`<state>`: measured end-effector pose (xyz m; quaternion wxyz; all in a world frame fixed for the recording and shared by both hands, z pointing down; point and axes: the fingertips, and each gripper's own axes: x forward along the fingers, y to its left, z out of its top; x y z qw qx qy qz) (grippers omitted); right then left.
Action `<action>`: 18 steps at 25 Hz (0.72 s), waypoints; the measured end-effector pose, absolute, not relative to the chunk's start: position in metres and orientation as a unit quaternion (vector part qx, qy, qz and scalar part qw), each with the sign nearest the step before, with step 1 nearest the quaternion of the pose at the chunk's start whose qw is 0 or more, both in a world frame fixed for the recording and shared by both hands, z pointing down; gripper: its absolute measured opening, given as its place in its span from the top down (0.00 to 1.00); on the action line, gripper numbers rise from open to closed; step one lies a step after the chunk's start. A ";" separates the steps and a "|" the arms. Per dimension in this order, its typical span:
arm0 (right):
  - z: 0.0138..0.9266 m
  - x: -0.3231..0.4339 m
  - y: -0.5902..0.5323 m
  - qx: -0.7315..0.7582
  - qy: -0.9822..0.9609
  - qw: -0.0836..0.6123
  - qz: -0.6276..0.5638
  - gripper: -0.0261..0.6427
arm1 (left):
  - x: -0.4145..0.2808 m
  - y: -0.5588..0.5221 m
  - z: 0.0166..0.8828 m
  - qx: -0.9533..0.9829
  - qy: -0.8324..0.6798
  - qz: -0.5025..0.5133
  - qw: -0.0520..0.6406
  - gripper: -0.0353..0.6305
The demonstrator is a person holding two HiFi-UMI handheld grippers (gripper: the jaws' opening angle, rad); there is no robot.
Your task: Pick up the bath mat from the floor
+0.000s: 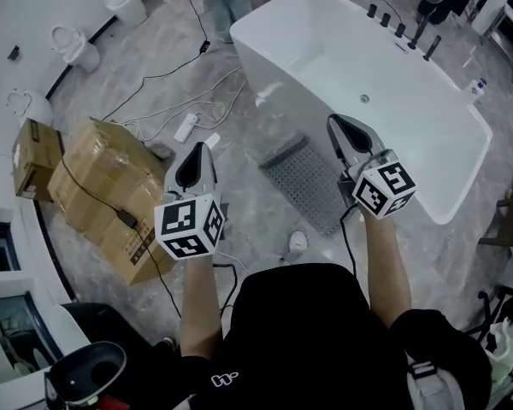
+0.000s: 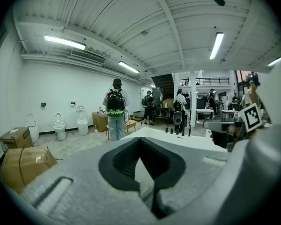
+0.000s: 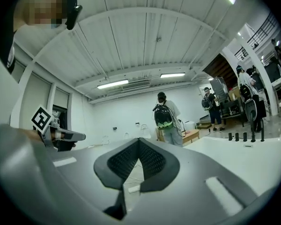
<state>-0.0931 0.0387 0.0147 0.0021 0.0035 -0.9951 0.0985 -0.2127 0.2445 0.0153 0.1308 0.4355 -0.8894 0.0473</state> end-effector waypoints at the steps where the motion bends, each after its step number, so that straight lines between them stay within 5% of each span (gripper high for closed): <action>1: 0.014 -0.095 0.037 0.008 -0.995 0.002 0.096 0.95 | -0.216 0.243 0.016 0.440 -0.887 0.048 0.130 0.95; 18: -0.004 -0.114 -0.028 0.201 -0.977 -0.017 0.074 0.95 | -0.305 0.125 0.023 0.598 -0.790 0.048 0.126 0.95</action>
